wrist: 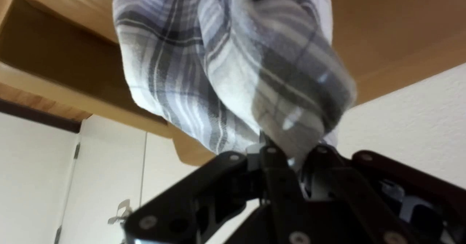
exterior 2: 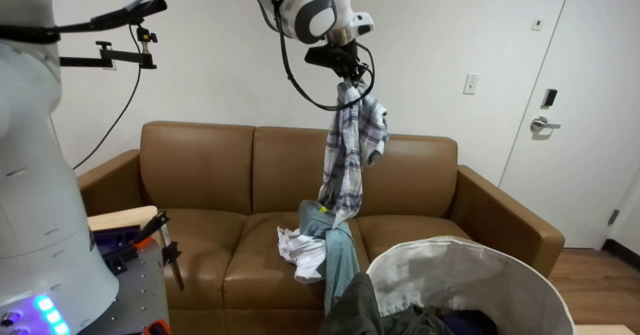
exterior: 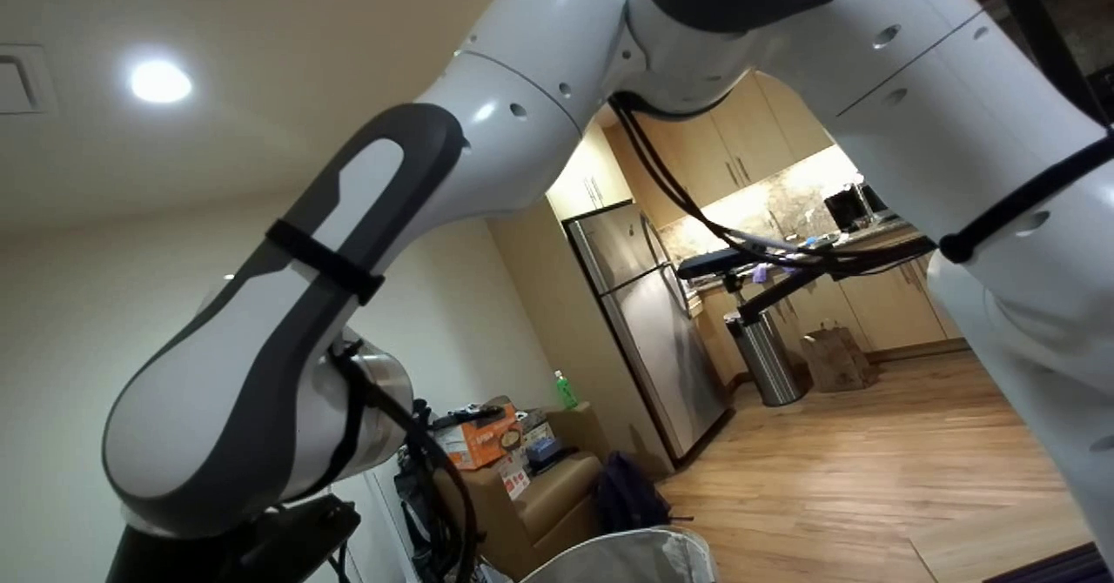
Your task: Pick up clothes from the laundry basket and put them on the couch.
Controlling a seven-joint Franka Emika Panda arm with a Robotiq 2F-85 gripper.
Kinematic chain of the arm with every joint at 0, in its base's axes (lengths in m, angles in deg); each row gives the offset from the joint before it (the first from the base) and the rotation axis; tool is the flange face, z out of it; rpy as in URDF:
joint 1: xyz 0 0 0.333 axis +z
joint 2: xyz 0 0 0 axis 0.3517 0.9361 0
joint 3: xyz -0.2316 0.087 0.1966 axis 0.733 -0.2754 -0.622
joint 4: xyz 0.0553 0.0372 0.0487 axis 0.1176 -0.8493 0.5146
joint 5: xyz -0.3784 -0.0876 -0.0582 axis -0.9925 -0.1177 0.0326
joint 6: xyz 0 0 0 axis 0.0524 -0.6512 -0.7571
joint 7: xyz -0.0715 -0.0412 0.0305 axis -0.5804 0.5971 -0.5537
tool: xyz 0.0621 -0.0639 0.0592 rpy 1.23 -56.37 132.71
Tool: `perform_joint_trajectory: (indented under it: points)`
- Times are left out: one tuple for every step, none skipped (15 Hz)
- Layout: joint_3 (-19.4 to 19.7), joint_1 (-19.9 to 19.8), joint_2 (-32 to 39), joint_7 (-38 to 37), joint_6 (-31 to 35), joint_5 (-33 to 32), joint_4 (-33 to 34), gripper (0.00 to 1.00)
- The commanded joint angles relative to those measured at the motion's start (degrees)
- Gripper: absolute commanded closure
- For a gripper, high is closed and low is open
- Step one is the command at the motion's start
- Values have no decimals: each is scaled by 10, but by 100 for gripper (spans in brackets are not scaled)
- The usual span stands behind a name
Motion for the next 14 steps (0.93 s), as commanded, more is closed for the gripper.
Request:
perform_joint_trajectory:
  points:
    - [0,40,47,-19,-90,-7,41,95]
    - [2,50,65,-24,-121,-9,50,95]
    - [3,59,81,-28,-152,-10,60,95]
    - [8,67,99,-37,-185,-12,69,95]
    - [12,72,114,-44,-218,-13,80,95]
    - [18,75,124,-48,-241,-15,83,95]
    - [20,75,133,-37,-247,-15,88,95]
    - [14,76,114,-30,-214,-3,60,88]
    - [17,76,126,-31,-222,-4,66,88]
    - [19,76,133,-31,-223,-4,70,88]
    - [20,75,137,-31,-223,-4,74,88]
    - [21,75,138,-31,-224,-5,76,95]
    - [25,80,152,-45,-229,-8,83,95]
    - [25,79,169,-46,-221,-2,84,95]
